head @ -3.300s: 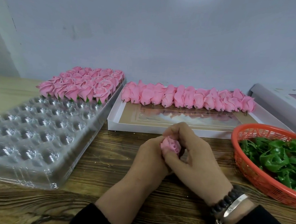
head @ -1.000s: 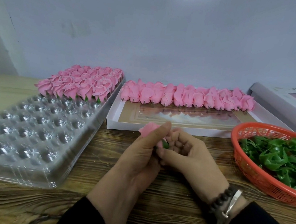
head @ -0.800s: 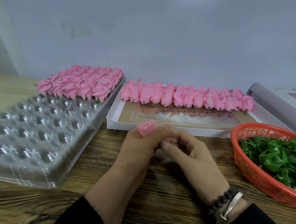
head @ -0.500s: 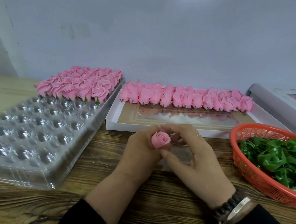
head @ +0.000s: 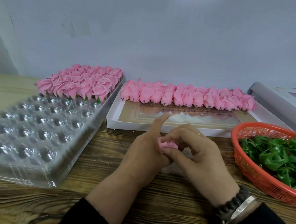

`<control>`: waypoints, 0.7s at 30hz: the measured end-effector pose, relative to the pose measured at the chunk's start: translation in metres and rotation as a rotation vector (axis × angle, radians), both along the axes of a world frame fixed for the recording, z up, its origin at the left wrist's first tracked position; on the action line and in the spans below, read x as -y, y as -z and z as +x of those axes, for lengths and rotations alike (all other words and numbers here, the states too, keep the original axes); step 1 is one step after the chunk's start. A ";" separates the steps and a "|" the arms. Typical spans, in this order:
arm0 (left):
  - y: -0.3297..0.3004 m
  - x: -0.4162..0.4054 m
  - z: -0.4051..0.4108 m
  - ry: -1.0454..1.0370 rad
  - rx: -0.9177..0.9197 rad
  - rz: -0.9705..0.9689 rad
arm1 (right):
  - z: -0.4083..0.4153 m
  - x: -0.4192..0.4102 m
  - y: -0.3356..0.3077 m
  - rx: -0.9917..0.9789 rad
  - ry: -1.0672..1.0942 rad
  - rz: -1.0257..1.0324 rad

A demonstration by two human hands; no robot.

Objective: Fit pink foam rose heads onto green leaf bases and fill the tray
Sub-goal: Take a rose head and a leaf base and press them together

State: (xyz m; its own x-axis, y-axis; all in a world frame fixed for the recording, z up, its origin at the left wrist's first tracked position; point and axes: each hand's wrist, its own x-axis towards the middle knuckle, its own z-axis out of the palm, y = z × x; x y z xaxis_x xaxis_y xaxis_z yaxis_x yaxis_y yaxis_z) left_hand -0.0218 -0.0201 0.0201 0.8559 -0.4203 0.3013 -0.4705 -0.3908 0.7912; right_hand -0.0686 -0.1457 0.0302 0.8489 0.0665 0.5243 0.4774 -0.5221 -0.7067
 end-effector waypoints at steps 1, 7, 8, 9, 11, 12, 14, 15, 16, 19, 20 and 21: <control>0.000 0.000 0.000 0.011 -0.019 -0.018 | 0.001 0.000 0.001 -0.004 0.013 0.007; 0.005 -0.001 0.003 -0.044 -0.092 -0.015 | 0.001 0.006 0.001 0.048 0.090 0.076; 0.005 -0.001 0.004 -0.066 -0.095 0.025 | 0.001 0.006 0.001 0.051 0.093 0.090; 0.005 -0.002 0.004 -0.073 -0.090 0.068 | 0.001 0.007 0.000 0.043 0.092 0.099; 0.004 -0.002 0.004 -0.050 -0.095 0.101 | 0.000 0.006 -0.001 -0.001 0.074 0.095; 0.004 -0.002 0.003 -0.032 -0.103 0.092 | 0.000 0.005 -0.002 -0.026 0.061 0.076; 0.002 -0.001 0.002 -0.002 -0.114 0.075 | -0.001 0.004 -0.005 -0.062 0.033 0.030; 0.002 0.000 0.001 0.009 -0.114 0.070 | -0.002 0.004 -0.006 -0.074 0.016 0.016; 0.001 0.000 0.000 0.017 -0.111 0.061 | -0.002 0.003 -0.008 -0.083 -0.003 0.005; -0.001 0.000 -0.002 0.047 -0.109 0.006 | -0.003 0.002 -0.012 -0.061 -0.029 -0.096; -0.002 0.001 -0.003 0.067 -0.121 -0.023 | -0.003 0.002 -0.013 -0.046 -0.033 -0.128; -0.002 0.002 -0.004 0.086 -0.128 -0.051 | -0.003 0.002 -0.014 -0.035 -0.036 -0.149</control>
State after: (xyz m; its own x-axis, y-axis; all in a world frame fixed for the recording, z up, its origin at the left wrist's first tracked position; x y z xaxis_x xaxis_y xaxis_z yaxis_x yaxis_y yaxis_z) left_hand -0.0254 -0.0219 0.0221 0.8502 -0.4807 0.2147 -0.3944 -0.3114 0.8646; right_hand -0.0716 -0.1480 0.0440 0.8622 0.1721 0.4765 0.4742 -0.6052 -0.6395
